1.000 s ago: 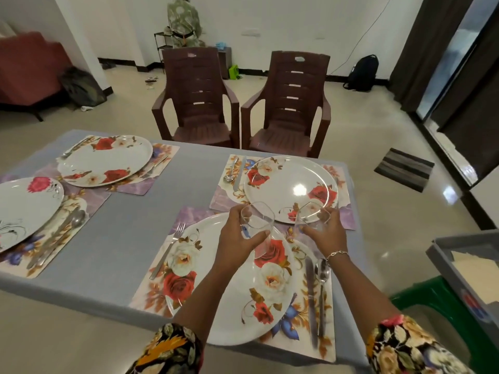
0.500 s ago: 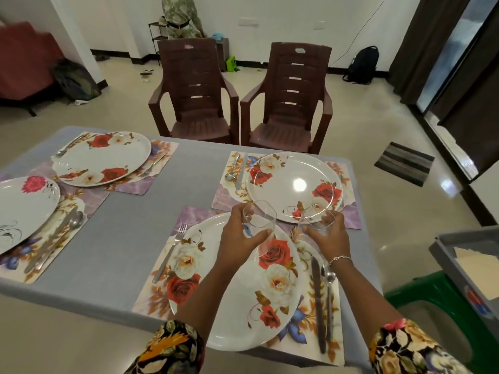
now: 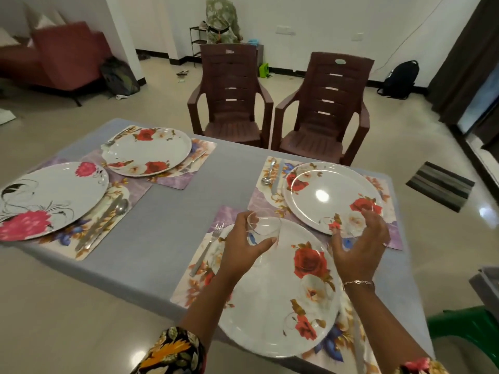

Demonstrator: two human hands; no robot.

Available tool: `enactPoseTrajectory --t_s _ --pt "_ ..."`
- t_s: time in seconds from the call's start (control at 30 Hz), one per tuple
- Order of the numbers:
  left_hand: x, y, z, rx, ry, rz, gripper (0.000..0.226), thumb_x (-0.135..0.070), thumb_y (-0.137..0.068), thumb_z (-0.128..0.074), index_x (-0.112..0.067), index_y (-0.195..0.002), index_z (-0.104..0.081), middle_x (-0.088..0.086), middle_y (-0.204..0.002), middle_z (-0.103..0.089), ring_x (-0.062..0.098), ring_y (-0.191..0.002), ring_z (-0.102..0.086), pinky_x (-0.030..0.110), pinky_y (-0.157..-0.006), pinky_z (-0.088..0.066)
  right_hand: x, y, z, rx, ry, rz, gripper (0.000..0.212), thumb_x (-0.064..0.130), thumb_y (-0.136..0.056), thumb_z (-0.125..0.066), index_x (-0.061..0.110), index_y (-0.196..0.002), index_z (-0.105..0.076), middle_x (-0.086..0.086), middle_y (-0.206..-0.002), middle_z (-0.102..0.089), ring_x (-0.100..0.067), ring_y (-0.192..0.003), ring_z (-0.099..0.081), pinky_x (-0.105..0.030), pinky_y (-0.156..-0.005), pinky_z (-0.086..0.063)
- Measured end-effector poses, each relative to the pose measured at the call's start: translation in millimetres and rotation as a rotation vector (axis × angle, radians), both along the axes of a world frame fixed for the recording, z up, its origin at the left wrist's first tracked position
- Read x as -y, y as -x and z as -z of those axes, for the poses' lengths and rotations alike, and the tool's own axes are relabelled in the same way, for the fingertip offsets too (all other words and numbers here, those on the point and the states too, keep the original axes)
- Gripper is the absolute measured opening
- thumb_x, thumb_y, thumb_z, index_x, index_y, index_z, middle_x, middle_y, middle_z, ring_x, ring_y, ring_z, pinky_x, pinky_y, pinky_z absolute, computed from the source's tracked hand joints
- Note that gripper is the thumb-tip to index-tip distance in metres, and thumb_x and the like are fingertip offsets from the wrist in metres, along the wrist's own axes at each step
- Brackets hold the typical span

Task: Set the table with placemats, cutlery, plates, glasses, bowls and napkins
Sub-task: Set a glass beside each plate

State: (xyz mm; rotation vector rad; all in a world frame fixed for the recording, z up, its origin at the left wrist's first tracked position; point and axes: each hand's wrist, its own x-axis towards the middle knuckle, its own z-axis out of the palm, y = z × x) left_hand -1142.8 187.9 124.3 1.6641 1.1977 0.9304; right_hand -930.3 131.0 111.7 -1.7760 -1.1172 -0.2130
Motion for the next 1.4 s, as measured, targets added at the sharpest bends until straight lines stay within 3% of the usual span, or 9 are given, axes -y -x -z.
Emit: enactPoseTrajectory --t_s 0.1,0.23,0.47,0.63,0.7,0.83,0.97,1.13,1.4 --pt "-8.5 36.1 -3.5 0.041 0.009 -0.015 0.061 -0.041 -0.064 -0.071 -0.024 -0.115 -0.042 -0.014 -0.106 -0.057 0.001 -0.095 -0.057 0.001 -0.075 -0.042 -15.5 37.4 -3.1 0.012 -0.012 -0.041 0.057 0.036 -0.075 -0.052 0.011 -0.125 -0.038 -0.022 -0.125 -0.051 -0.032 -0.120 -0.042 -0.046 -0.104 -0.034" --pt "-23.8 101.3 -7.0 0.059 0.027 -0.031 0.066 -0.047 -0.064 -0.076 -0.030 -0.118 -0.043 -0.020 -0.108 -0.058 -0.003 -0.096 -0.059 0.001 -0.075 -0.043 -38.8 124.0 -5.7 -0.047 0.001 -0.248 0.055 0.035 -0.075 -0.051 0.009 -0.122 -0.038 -0.024 -0.120 -0.053 -0.026 -0.115 -0.042 -0.029 -0.108 -0.029" --pt "-55.7 239.1 -12.8 -0.002 -0.060 -0.147 0.060 -0.031 -0.074 -0.077 -0.027 -0.120 -0.039 -0.006 -0.121 -0.054 0.006 -0.110 -0.052 0.001 -0.085 -0.038 -86.7 303.4 4.3 -0.196 0.198 -0.605 0.064 0.029 -0.072 -0.065 0.030 -0.129 -0.034 0.002 -0.134 -0.041 -0.013 -0.121 -0.040 -0.030 -0.102 -0.032" --pt "-71.7 320.0 -18.2 -0.010 -0.084 -0.258 0.067 -0.039 -0.070 -0.075 -0.021 -0.125 -0.041 0.001 -0.125 -0.055 0.015 -0.115 -0.053 0.026 -0.097 -0.047 -115.7 404.3 4.4 -0.259 0.294 -0.778 0.082 0.025 -0.069 -0.078 0.022 -0.134 -0.029 0.001 -0.137 -0.037 -0.012 -0.124 -0.039 -0.028 -0.105 -0.034" --pt "-78.7 344.1 -18.6 -0.001 -0.086 -0.293 0.067 -0.027 -0.073 -0.079 -0.015 -0.127 -0.041 0.002 -0.125 -0.055 0.015 -0.115 -0.053 0.021 -0.094 -0.045 -125.9 435.2 2.1 -0.279 0.323 -0.816 0.084 0.022 -0.068 -0.081 0.025 -0.133 -0.027 0.003 -0.136 -0.036 -0.010 -0.122 -0.038 -0.024 -0.103 -0.033" --pt "-95.0 376.3 -20.7 -0.001 -0.080 -0.314 0.065 -0.031 -0.066 -0.078 -0.020 -0.118 -0.042 -0.007 -0.111 -0.055 0.005 -0.101 -0.056 0.003 -0.080 -0.041 -151.6 479.5 4.8 -0.326 0.360 -0.818 0.088 0.030 -0.068 -0.080 0.016 -0.139 -0.029 -0.001 -0.140 -0.038 -0.015 -0.126 -0.041 -0.022 -0.098 -0.036" --pt "-117.7 396.5 -19.3 -0.020 -0.078 -0.301 0.063 -0.040 -0.064 -0.070 -0.025 -0.116 -0.040 -0.012 -0.109 -0.053 0.002 -0.098 -0.054 0.001 -0.077 -0.042 -181.7 506.4 9.0 -0.358 0.322 -0.778 0.078 0.025 -0.071 -0.078 0.016 -0.134 -0.034 -0.004 -0.134 -0.045 -0.020 -0.121 -0.048 -0.022 -0.090 -0.043" --pt "-163.1 420.2 -12.8 -0.011 -0.065 -0.263 0.057 -0.023 -0.073 -0.079 -0.025 -0.115 -0.041 -0.018 -0.103 -0.054 -0.004 -0.095 -0.056 0.005 -0.081 -0.044 -227.2 528.2 17.4 -0.404 0.268 -0.730 0.072 0.018 -0.072 -0.078 0.015 -0.132 -0.038 -0.005 -0.128 -0.052 -0.022 -0.116 -0.052 -0.028 -0.091 -0.047" --pt "-236.0 440.6 -1.4 -0.213 -0.066 -0.057 0.074 -0.054 -0.071 -0.059 -0.026 -0.136 -0.037 -0.008 -0.136 -0.045 0.004 -0.124 -0.041 0.014 -0.099 -0.029 -281.0 520.7 8.7 -0.470 0.243 -0.562 0.086 0.043 -0.060 -0.068 0.010 -0.132 -0.036 -0.007 -0.131 -0.048 -0.020 -0.117 -0.048 -0.027 -0.093 -0.039"
